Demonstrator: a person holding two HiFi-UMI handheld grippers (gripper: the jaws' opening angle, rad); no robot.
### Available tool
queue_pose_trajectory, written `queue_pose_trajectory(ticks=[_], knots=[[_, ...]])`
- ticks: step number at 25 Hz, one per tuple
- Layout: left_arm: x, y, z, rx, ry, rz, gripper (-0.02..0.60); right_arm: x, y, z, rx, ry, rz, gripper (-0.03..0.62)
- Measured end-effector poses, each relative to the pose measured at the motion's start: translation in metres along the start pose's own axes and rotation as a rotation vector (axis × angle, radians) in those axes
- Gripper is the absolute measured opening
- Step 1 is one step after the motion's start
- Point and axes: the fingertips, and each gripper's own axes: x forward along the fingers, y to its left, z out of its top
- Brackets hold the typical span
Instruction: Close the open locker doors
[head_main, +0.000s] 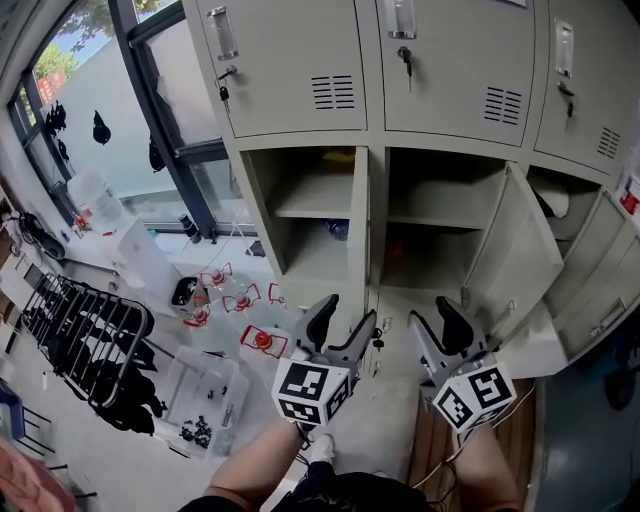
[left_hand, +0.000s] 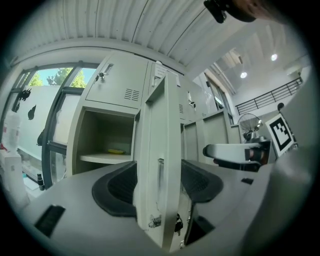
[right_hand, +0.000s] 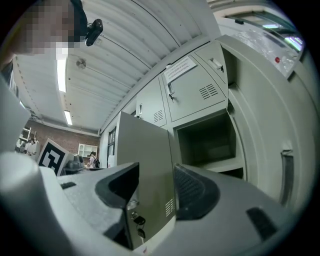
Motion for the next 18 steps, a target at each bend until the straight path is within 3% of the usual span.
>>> queue_pose_trajectory(ticks=[3, 10, 18], knots=[[-0.002, 0.003, 0.000, -0.005, -0.008, -0.003, 0.259, 0.002, 0.001, -0.002, -0.001, 0.005, -0.004, 0.206], [-0.011, 0.022, -0.002, -0.002, 0.000, 0.067, 0.103, 0.004, 0.003, -0.002, 0.003, 0.008, -0.009, 0.205], [-0.016, 0.036, -0.001, 0.001, 0.011, 0.087, 0.098, 0.010, 0.008, -0.002, 0.008, 0.002, -0.002, 0.206]])
